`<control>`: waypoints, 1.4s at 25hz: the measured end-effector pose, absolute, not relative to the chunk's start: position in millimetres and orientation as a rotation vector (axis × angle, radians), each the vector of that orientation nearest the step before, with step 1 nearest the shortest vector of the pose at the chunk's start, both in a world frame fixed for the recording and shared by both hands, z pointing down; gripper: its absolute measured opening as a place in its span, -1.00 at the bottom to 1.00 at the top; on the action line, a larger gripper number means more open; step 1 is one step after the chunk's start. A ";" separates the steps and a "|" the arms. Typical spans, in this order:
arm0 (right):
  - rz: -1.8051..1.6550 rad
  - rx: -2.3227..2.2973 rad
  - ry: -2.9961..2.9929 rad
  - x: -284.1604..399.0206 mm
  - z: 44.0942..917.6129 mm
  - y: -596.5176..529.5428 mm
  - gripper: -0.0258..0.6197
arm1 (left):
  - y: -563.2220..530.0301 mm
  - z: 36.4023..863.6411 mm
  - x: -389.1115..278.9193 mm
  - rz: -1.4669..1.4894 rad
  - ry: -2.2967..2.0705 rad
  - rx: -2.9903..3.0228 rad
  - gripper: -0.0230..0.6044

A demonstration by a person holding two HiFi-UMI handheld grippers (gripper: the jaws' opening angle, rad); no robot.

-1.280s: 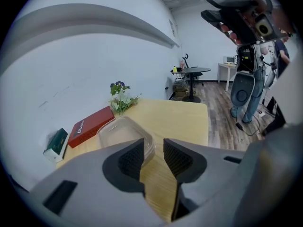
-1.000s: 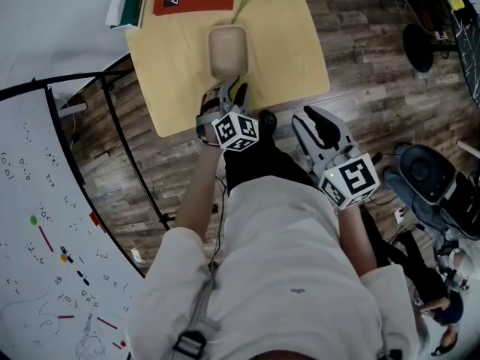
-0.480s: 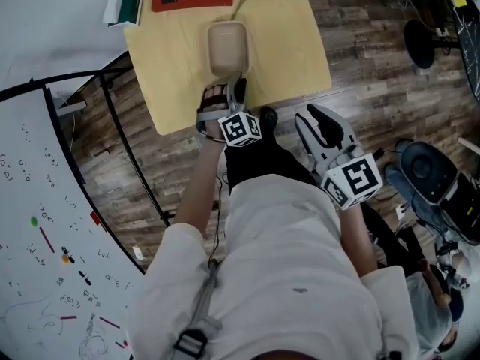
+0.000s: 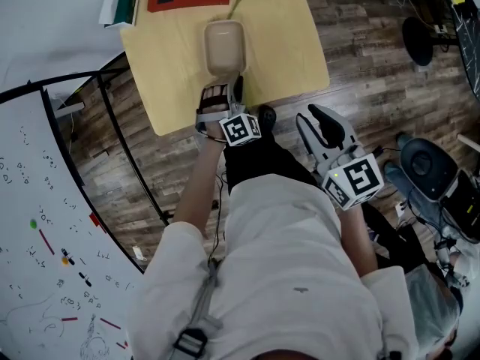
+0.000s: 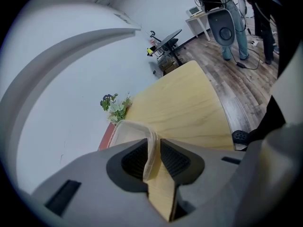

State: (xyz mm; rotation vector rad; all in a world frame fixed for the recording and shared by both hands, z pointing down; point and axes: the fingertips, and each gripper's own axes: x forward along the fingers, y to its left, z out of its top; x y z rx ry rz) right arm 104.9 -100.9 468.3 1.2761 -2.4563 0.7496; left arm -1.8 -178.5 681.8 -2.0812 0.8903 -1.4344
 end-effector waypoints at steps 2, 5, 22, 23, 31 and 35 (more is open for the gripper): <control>0.752 1.276 -2.456 105.4 468.4 -100.4 -0.59 | -179.1 681.9 -0.8 -1.427 0.895 -2.078 -0.68; 0.754 1.275 -2.457 105.4 468.4 -100.0 -0.59 | -179.5 681.8 0.0 -1.417 0.904 -2.082 -0.71; 0.761 1.301 -2.456 113.5 467.1 -102.7 -0.60 | -181.8 672.3 1.6 -1.408 0.936 -2.098 -0.76; 0.761 1.302 -2.456 113.8 466.8 -102.5 -0.60 | -181.3 671.4 1.6 -1.408 0.934 -2.098 -0.76; 0.752 1.310 -2.469 112.9 462.8 -102.9 -0.60 | -178.8 662.4 2.8 -1.401 0.924 -2.100 -0.77; 0.748 1.318 -2.481 112.3 458.8 -103.4 -0.60 | -176.9 656.2 3.7 -1.395 0.925 -2.105 -0.77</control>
